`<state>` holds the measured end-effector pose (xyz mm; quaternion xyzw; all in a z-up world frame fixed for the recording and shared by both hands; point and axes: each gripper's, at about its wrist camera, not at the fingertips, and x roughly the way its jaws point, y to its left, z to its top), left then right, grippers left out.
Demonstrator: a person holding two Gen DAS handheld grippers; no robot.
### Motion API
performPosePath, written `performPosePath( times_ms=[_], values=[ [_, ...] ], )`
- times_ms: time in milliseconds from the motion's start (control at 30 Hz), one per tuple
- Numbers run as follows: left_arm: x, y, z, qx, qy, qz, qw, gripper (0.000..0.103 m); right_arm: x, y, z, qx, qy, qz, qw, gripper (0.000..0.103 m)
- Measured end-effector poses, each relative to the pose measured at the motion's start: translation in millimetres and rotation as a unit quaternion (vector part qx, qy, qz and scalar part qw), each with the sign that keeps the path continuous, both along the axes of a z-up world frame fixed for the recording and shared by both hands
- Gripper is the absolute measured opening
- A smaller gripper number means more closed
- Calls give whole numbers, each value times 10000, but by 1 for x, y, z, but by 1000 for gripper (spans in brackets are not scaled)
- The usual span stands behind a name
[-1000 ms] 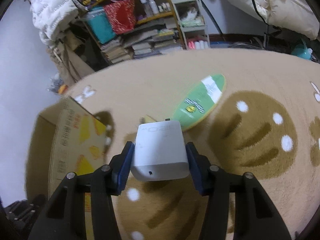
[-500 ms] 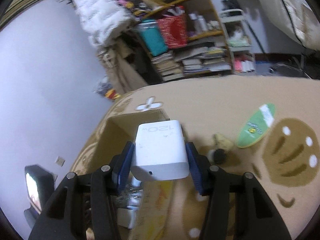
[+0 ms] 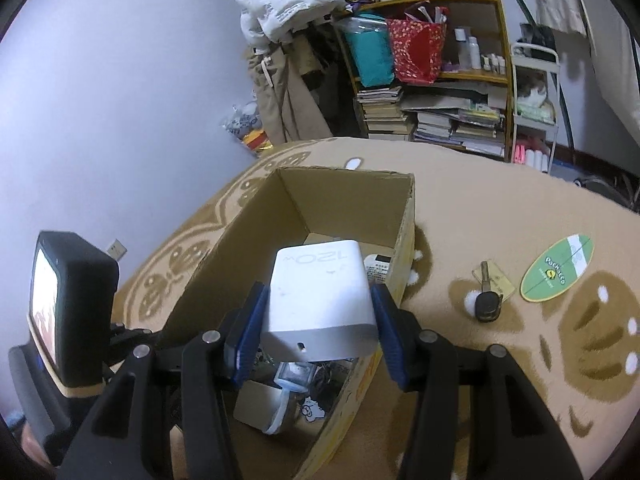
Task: Organize rigid objects
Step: 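Carry the white charger into the box with the right tool and release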
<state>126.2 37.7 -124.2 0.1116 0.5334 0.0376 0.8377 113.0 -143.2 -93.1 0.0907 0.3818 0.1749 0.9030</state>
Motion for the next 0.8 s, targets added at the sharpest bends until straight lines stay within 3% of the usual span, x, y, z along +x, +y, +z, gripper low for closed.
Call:
performPosePath(
  times_ms=[200,267,400,633,733,800],
  values=[
    [0,0,1,-10,7,-12,10000,17,0,8,2,-164,-27,104,9998,56],
    [-1,-1,2,-13,8,-17,10000,17,0,9,4,-152,-76,162,9997,46],
    [0,-1,3,3,7,-15,10000,17,-6,13,15,-383,-285,143,9988,46],
    [-1,-1,-1,18,46,-22,10000,18,-4,5,17,-455,-210,-47,9987,46],
    [-2,0,-1,16,36,-22,10000,18,-3,1,18,-384,-161,-91,9991,50],
    [-1,-1,-1,12,33,-21,10000,18,-2,-2,19,-380,-158,-149,9990,61]
  ],
)
